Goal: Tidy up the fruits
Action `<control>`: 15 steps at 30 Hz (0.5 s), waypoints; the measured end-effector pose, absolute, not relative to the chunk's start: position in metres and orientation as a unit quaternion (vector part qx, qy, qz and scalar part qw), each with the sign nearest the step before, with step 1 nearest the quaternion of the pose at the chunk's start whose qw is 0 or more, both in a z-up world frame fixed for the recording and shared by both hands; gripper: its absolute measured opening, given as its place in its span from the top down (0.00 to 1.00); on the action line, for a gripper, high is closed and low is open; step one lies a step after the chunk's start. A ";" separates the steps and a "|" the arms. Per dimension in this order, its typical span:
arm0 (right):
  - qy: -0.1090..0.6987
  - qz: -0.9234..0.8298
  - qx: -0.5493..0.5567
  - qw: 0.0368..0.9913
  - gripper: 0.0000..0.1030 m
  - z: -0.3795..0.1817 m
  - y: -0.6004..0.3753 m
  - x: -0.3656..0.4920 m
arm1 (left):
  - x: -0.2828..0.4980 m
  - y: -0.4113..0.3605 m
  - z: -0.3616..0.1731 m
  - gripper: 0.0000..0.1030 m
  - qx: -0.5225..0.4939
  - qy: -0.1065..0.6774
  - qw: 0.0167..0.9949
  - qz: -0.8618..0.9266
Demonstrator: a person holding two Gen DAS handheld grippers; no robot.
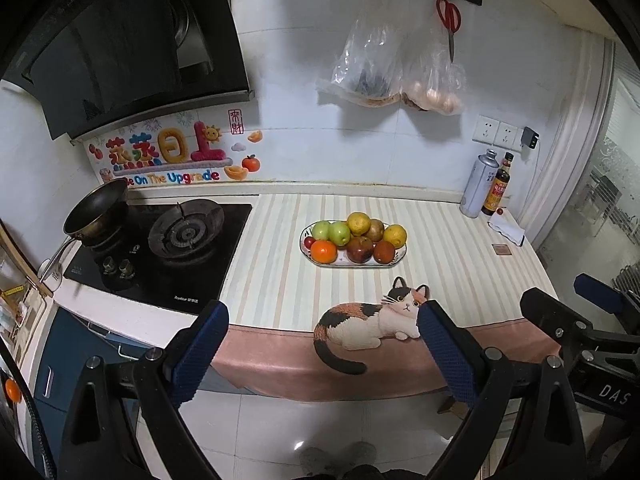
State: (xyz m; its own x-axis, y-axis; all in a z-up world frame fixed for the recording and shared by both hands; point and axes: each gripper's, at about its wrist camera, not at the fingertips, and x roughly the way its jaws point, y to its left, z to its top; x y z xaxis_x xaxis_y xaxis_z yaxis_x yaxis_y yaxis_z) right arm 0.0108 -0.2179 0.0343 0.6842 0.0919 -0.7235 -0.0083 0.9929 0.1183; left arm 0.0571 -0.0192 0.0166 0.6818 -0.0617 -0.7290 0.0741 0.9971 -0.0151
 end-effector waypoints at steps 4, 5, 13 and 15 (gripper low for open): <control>0.400 0.022 0.051 0.915 0.03 0.028 -0.221 0.030 | 0.071 -0.020 0.010 0.06 0.005 0.403 0.915 -0.031; 0.399 0.020 0.050 0.915 0.03 0.027 -0.222 0.035 | 0.075 -0.019 0.008 0.06 0.005 0.403 0.915 -0.028; 0.419 0.006 0.050 0.907 0.03 0.005 -0.227 0.092 | 0.114 -0.015 -0.012 0.06 0.008 0.424 0.906 -0.011; 0.426 0.004 0.052 0.903 0.03 -0.002 -0.228 0.103 | 0.125 -0.014 -0.019 0.06 0.005 0.431 0.902 -0.008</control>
